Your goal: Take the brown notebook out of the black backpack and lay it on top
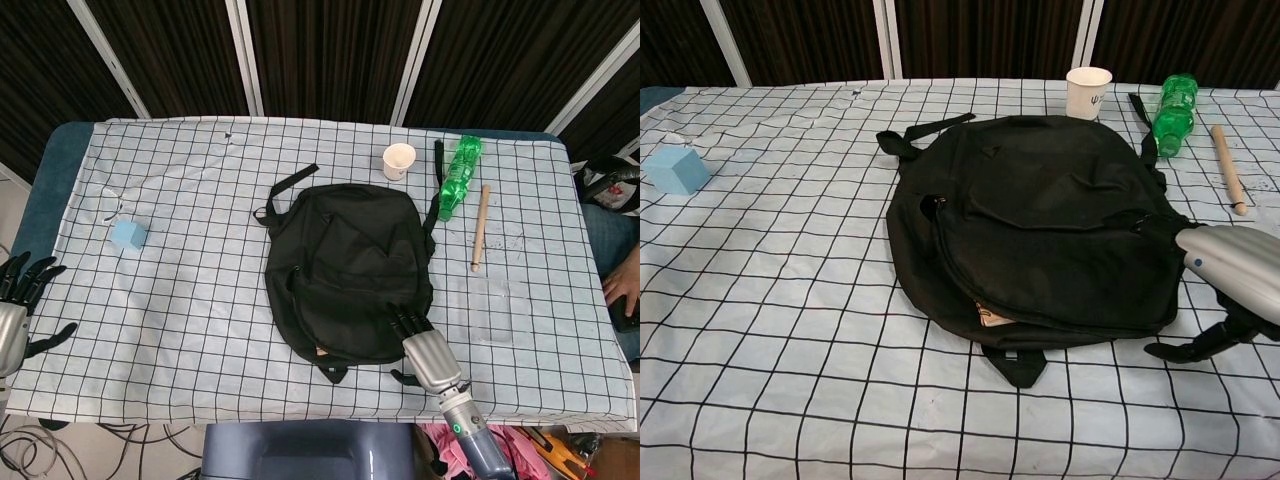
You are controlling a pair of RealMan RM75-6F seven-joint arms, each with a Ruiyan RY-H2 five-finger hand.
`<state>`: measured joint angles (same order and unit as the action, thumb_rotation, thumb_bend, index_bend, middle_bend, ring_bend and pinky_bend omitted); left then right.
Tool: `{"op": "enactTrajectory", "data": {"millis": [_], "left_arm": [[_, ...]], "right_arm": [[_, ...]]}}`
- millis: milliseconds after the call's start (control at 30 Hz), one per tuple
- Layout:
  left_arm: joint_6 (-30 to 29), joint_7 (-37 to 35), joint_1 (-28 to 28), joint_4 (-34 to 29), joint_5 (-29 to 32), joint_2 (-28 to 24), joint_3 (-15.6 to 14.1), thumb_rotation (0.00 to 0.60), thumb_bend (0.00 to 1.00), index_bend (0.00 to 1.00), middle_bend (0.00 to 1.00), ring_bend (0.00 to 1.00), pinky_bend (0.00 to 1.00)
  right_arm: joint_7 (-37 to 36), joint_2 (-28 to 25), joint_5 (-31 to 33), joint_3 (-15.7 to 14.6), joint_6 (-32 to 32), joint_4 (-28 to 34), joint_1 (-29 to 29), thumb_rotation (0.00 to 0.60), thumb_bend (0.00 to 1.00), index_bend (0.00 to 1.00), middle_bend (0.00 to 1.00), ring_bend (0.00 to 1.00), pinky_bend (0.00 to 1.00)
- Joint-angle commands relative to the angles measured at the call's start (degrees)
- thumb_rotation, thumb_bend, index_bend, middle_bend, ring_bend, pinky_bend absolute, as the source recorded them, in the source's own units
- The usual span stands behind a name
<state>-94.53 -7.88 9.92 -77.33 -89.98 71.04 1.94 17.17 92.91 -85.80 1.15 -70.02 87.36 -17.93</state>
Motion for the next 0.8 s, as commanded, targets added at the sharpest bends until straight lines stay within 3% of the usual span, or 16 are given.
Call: {"op": "enactTrajectory", "data": {"millis": [33, 800], "left_arm": [[-0.1, -0.2, -0.2, 0.0, -0.1, 0.1, 0.2, 0.6, 0.07, 0.19, 0.15, 0.0, 0.07], [0.6, -0.1, -0.8, -0.3, -0.5, 0.2, 1.2, 0.6, 0.07, 0.19, 0.15, 0.0, 0.07]], "right_arm": [[-0.7, 1.5, 0.1, 0.8, 0.1, -2.1, -0.7, 0.6, 0.12, 0.0, 0.02, 0.05, 0.12], [-6.5, 4.0, 0.6, 2.3, -0.9, -3.6, -1.6, 0.6, 0.13, 0.01, 0.04, 0.05, 0.12]]}}
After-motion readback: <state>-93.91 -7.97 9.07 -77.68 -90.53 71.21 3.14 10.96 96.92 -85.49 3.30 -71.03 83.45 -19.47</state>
